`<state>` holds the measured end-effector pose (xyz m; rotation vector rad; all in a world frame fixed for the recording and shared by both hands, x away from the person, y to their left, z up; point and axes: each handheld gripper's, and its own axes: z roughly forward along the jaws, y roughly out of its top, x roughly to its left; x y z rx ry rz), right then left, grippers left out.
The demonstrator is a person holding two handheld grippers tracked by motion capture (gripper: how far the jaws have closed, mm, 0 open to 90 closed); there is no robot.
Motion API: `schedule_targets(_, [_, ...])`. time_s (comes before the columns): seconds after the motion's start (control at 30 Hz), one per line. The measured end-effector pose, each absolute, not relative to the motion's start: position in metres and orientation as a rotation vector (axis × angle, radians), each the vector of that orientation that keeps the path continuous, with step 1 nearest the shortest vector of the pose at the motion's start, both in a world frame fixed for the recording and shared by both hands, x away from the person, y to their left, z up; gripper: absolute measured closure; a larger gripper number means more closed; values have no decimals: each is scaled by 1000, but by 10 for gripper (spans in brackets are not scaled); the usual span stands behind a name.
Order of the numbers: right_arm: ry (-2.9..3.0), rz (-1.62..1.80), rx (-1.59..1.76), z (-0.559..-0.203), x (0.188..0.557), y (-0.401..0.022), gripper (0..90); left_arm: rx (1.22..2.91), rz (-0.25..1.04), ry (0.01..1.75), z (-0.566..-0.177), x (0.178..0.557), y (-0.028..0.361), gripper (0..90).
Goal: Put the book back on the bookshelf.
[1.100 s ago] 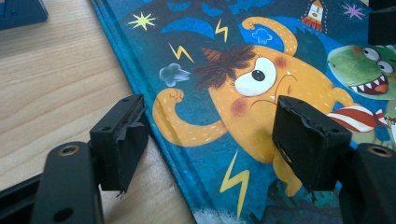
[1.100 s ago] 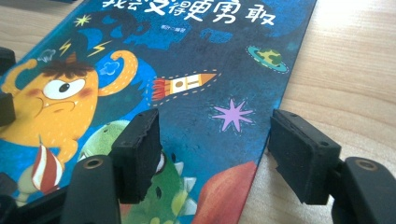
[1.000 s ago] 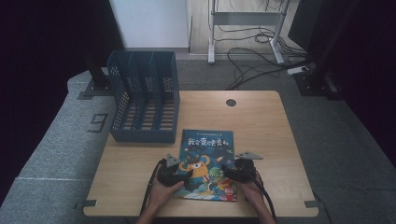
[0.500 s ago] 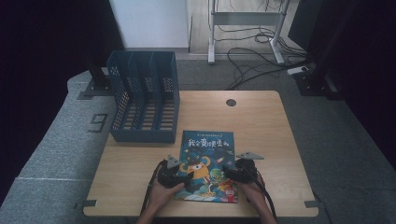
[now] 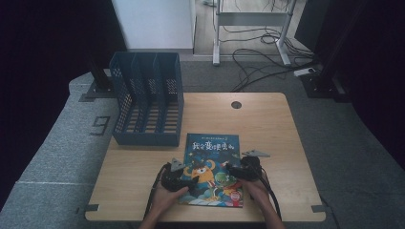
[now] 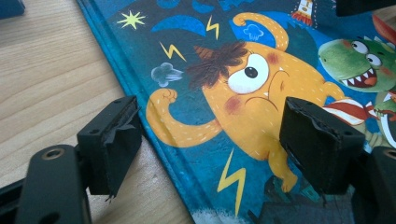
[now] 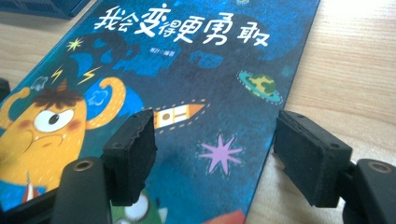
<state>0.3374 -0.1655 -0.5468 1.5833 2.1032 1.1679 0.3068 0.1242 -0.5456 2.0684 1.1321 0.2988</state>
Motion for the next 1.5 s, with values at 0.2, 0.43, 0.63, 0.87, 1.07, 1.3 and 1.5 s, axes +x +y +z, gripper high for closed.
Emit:
schedule_targets(0.2, [2090,1201,1607,-548,341,-167,280,2066,296,1132,-546,307,124,209])
schedule_targets(0.43, [2084,1225,1629,-547,341,-170,288,2066,298,1133,-546,307,125,211])
schedule_targets(0.63, [2069,1271,1651,-544,341,-173,297,2068,304,1132,-546,307,124,209])
schedule_targets(0.87, [2060,1320,1651,-538,339,-177,297,2055,283,1134,-546,308,126,204])
schedule_targets(1.07, [2045,1372,1645,-531,337,-179,298,2037,254,1139,-546,309,128,202])
schedule_targets(1.3, [2024,1492,1702,-528,337,-187,301,2020,235,1144,-546,310,130,194])
schedule_targets(1.5, [2023,1521,1724,-526,336,-189,302,2016,231,1143,-546,310,130,188])
